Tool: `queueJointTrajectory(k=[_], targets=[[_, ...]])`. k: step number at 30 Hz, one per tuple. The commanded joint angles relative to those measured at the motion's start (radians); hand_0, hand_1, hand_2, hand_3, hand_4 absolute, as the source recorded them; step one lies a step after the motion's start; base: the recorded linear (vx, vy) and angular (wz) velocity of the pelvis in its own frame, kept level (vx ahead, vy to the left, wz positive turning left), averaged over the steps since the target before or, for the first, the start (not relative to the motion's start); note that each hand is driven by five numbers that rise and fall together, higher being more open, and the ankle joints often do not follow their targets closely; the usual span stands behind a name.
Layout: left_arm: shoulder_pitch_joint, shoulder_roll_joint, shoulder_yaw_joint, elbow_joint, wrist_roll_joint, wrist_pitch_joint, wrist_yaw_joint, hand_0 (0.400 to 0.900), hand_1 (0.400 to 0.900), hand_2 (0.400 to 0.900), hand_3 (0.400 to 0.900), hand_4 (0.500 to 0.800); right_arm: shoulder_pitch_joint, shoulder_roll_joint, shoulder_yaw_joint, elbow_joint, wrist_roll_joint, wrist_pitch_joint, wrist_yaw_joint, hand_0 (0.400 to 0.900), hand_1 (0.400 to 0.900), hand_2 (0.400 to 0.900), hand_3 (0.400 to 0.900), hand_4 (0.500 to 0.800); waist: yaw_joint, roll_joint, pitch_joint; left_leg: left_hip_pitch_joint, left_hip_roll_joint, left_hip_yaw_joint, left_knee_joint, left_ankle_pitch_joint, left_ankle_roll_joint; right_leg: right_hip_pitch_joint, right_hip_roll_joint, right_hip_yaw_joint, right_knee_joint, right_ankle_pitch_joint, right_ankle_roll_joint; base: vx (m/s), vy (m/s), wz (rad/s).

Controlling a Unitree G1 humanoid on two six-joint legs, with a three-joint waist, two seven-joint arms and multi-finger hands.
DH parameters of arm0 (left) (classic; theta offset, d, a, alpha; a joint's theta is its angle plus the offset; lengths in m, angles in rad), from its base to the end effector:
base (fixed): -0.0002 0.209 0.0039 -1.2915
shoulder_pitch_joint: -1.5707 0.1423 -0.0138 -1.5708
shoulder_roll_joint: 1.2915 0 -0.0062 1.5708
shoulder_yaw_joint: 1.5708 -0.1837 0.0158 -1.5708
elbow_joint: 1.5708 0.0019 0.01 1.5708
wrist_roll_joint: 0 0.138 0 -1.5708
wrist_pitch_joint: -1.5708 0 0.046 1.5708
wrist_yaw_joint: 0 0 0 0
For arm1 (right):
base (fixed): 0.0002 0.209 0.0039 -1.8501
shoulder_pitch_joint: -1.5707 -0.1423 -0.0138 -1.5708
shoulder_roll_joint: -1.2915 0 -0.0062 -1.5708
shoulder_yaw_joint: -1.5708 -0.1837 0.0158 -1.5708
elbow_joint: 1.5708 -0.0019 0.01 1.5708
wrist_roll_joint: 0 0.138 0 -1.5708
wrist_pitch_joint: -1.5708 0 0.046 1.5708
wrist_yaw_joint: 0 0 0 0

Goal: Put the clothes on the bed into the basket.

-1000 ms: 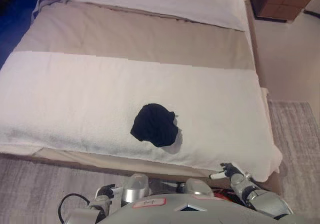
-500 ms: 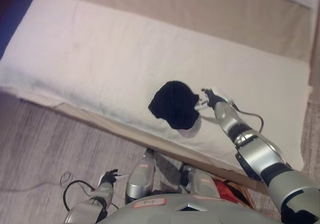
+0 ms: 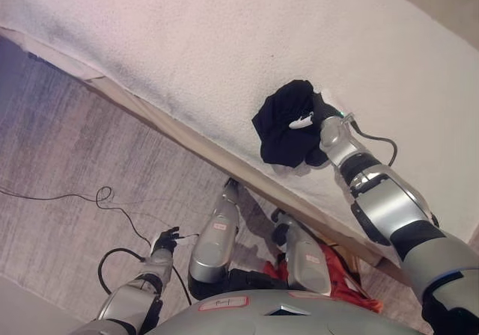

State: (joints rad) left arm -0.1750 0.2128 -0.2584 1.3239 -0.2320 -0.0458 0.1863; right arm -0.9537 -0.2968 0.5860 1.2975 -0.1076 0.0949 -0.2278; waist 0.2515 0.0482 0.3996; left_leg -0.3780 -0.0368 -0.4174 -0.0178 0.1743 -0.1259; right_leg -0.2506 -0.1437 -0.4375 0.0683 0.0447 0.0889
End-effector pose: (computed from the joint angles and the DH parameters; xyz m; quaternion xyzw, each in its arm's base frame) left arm 0.1206 0.2084 -0.1077 0.1326 0.5178 0.0989 0.8394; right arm 0.3384 -0.1737 0.0685 -0.4667 0.1650 -0.0176 0.8687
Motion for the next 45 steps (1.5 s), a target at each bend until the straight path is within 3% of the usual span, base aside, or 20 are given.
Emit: queueJointTrajectory(k=[1, 6, 7, 8, 16, 27, 35, 37, 44, 45], targets=[[-0.010, 0.045, -0.048, 0.014, -0.050, -0.005, 0.045, 0.900, 0.900, 0.900, 0.900, 0.800, -0.119, 0.012, 0.037, 0.011, 0.029, -0.043, -0.008, 0.900, 0.900, 0.900, 0.900, 0.800, 0.042, 0.003, 0.047, 0.011, -0.043, 0.049, 0.000, -0.010, 0.052, -0.132, -0.102, 0.080, 0.048, 0.094, 0.045, -0.07, 0.016, 0.02], [-0.020, 0.037, -0.064, 0.000, -0.069, -0.010, 0.045, 0.900, 0.900, 0.900, 0.900, 0.800, -0.157, -0.010, 0.039, 0.011, 0.071, -0.056, -0.001, 0.900, 0.900, 0.900, 0.900, 0.800, 0.050, 0.007, 0.072, -0.038, -0.049, 0.054, 0.015, -0.004, 0.051, -0.175, -0.100, 0.088, 0.044, 0.105, 0.043, -0.06, 0.013, -0.01], [-0.018, 0.033, -0.070, -0.003, -0.070, -0.011, 0.045, 0.900, 0.900, 0.900, 0.900, 0.800, -0.170, -0.007, 0.031, 0.013, 0.086, -0.059, 0.003, 0.575, 0.575, 0.575, 0.575, 0.605, 0.051, 0.007, 0.076, -0.045, -0.050, 0.055, 0.017, -0.003, 0.051, -0.182, -0.099, 0.089, 0.043, 0.106, 0.041, -0.05, 0.014, -0.04], [-0.017, 0.031, -0.071, -0.009, -0.080, -0.013, 0.045, 0.900, 0.900, 0.900, 0.900, 0.800, -0.182, -0.014, 0.032, 0.015, 0.095, -0.062, 0.000, 0.400, 0.400, 0.400, 0.400, 0.500, 0.050, 0.008, 0.078, -0.052, -0.051, 0.057, 0.020, -0.002, 0.051, -0.190, -0.099, 0.092, 0.045, 0.108, 0.041, -0.05, 0.022, -0.04], [-0.017, 0.021, -0.079, -0.023, -0.100, -0.013, 0.052, 0.900, 0.900, 0.900, 0.900, 0.800, -0.214, -0.037, 0.042, 0.014, 0.098, -0.075, -0.015, 0.400, 0.400, 0.400, 0.400, 0.500, 0.033, 0.007, 0.089, -0.046, -0.048, 0.076, 0.011, -0.004, 0.052, -0.203, -0.095, 0.117, 0.046, 0.113, 0.038, -0.03, 0.019, -0.09], [-0.010, 0.027, -0.037, 0.011, -0.084, -0.009, 0.050, 0.900, 0.900, 0.900, 0.900, 0.800, -0.155, -0.058, 0.010, 0.010, 0.111, -0.082, -0.015, 0.400, 0.400, 0.400, 0.400, 0.500, -0.019, -0.031, 0.041, 0.030, -0.042, 0.134, 0.017, -0.047, 0.058, -0.132, -0.092, 0.158, 0.020, 0.122, 0.040, 0.02, 0.014, -0.15], [0.003, 0.048, 0.047, 0.035, -0.041, 0.004, 0.033, 0.900, 0.900, 0.900, 0.900, 0.800, 0.046, -0.140, -0.058, -0.014, 0.069, -0.073, 0.022, 0.400, 0.400, 0.400, 0.400, 0.500, -0.127, -0.100, -0.090, 0.205, -0.037, 0.255, -0.005, -0.127, 0.087, -0.010, -0.062, 0.259, -0.035, 0.126, 0.053, 0.13, 0.060, -0.65], [0.015, 0.065, 0.078, 0.051, -0.014, 0.014, 0.019, 0.900, 0.900, 0.900, 0.900, 0.800, 0.142, -0.185, -0.101, -0.001, 0.048, -0.063, 0.046, 0.400, 0.400, 0.400, 0.400, 0.500, -0.182, -0.113, -0.149, 0.274, -0.025, 0.308, -0.024, -0.150, 0.099, 0.024, -0.042, 0.314, -0.055, 0.128, 0.057, 0.15, 0.067, -0.88], [0.036, 0.088, 0.117, 0.073, 0.028, 0.026, -0.001, 0.900, 0.900, 0.900, 0.900, 0.800, 0.268, -0.281, -0.180, -0.007, 0.030, -0.060, 0.076, 0.400, 0.400, 0.400, 0.400, 0.500, -0.247, -0.109, -0.225, 0.374, -0.007, 0.409, -0.065, -0.172, 0.109, 0.055, -0.010, 0.403, -0.060, 0.126, 0.065, 0.09, 0.032, -0.70], [0.041, 0.089, 0.127, 0.074, 0.037, 0.028, -0.006, 0.900, 0.900, 0.900, 0.900, 0.800, 0.308, -0.312, -0.207, -0.018, 0.027, -0.060, 0.084, 0.400, 0.400, 0.400, 0.400, 0.500, -0.275, -0.107, -0.244, 0.397, -0.005, 0.447, -0.068, -0.183, 0.112, 0.059, 0.003, 0.438, -0.061, 0.130, 0.071, 0.06, 0.015, -0.74]])
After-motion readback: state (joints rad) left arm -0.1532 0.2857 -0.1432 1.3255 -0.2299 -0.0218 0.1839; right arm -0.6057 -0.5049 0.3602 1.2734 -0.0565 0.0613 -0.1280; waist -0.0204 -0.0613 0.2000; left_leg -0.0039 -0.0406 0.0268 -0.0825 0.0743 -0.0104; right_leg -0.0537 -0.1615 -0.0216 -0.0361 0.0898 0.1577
